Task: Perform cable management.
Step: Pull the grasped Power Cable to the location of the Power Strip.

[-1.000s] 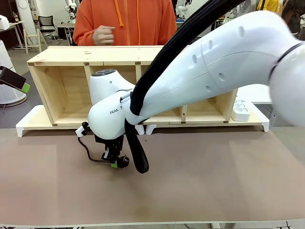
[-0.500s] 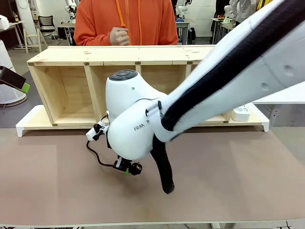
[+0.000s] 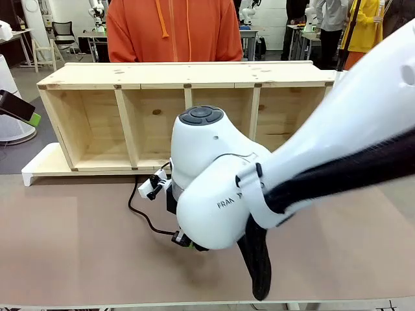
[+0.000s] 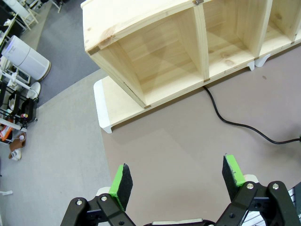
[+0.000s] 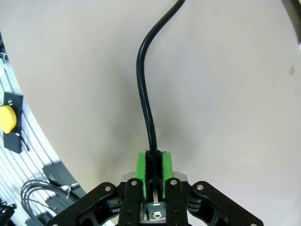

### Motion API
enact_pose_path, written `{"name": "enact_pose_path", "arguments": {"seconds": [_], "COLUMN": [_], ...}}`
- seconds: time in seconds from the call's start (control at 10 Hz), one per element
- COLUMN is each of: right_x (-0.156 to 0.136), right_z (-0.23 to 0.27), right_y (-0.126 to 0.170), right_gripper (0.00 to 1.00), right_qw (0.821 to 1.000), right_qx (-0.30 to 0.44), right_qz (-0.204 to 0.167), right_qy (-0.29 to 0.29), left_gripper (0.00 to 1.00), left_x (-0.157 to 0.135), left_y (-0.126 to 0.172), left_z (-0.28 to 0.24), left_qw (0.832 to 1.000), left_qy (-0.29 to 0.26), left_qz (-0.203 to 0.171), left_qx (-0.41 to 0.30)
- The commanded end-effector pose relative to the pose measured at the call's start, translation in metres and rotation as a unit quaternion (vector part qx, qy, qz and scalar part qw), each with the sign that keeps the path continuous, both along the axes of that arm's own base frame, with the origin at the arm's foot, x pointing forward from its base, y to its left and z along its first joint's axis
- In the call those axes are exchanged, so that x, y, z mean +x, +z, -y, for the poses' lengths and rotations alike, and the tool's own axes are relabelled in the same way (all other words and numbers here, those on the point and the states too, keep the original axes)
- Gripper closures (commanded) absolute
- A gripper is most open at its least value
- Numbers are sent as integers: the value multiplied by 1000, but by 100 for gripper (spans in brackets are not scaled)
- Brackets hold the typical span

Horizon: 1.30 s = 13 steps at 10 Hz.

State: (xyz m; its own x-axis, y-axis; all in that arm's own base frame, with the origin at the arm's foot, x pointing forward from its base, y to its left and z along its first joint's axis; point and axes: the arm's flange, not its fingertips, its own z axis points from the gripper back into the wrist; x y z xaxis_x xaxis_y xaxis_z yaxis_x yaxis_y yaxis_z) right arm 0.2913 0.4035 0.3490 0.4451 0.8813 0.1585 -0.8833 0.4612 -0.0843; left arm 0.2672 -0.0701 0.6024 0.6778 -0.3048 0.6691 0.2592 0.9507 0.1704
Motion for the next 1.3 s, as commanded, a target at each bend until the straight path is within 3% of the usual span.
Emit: {"name": "enact_pose_path", "arguments": {"seconds": [0.0,0.5,0.9,1.0,1.1,1.2], "right_x": [-24,-28,-30,-30,10,10], "right_z": [20,89,129,128,85,85], "right_y": [1,-29,-52,-54,-31,-31], "right_gripper": [84,84,84,84,84,84], "right_qw": [999,987,976,977,981,981], "right_qx": [20,49,81,81,54,54], "right_qz": [13,-7,-23,-22,-21,-21], "right_qy": [-46,-154,-199,-194,-183,-183], "left_gripper": [0,0,0,0,0,0], "left_x": [-1,-1,-1,-1,-1,-1], "left_y": [0,0,0,0,0,0], "left_z": [-1,-1,-1,-1,-1,-1], "left_qw": [1000,1000,1000,1000,1000,1000], "left_qy": [-1,-1,-1,-1,-1,-1], "left_qz": [-3,-3,-3,-3,-3,-3], "left_qx": [1,1,1,1,1,1]}}
